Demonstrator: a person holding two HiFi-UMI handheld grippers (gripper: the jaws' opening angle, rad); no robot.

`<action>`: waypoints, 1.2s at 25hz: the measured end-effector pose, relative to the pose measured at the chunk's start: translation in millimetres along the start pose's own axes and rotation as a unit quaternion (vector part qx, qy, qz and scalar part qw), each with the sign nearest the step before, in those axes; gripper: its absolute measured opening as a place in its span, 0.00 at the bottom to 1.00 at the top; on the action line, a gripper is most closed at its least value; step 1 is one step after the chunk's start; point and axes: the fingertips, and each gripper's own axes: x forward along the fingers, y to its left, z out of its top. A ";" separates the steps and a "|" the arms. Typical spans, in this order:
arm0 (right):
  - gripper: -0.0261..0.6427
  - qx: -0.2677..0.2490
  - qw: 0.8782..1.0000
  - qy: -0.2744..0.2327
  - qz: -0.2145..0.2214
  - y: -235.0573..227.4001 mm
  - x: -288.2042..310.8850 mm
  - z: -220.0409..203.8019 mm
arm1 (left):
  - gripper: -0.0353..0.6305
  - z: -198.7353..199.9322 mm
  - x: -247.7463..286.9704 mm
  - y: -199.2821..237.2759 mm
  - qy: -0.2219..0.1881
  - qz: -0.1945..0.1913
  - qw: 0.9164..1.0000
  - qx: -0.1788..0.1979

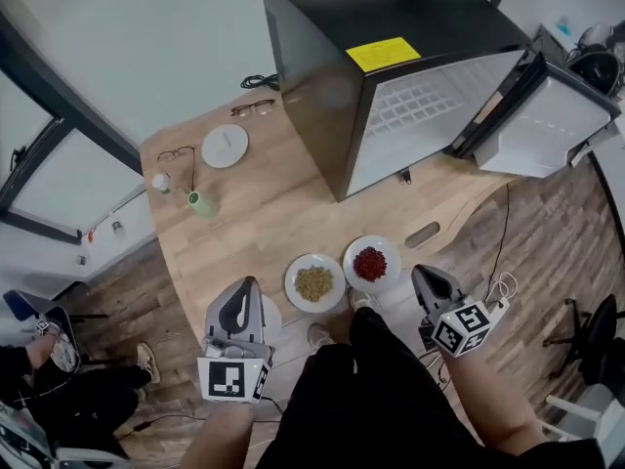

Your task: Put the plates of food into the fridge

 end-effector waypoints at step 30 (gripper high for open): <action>0.32 0.326 0.940 0.095 0.017 -44.2 50.9 -168.5 | 0.06 -1.8 49.4 -54.6 0.083 -0.041 0.992 0.082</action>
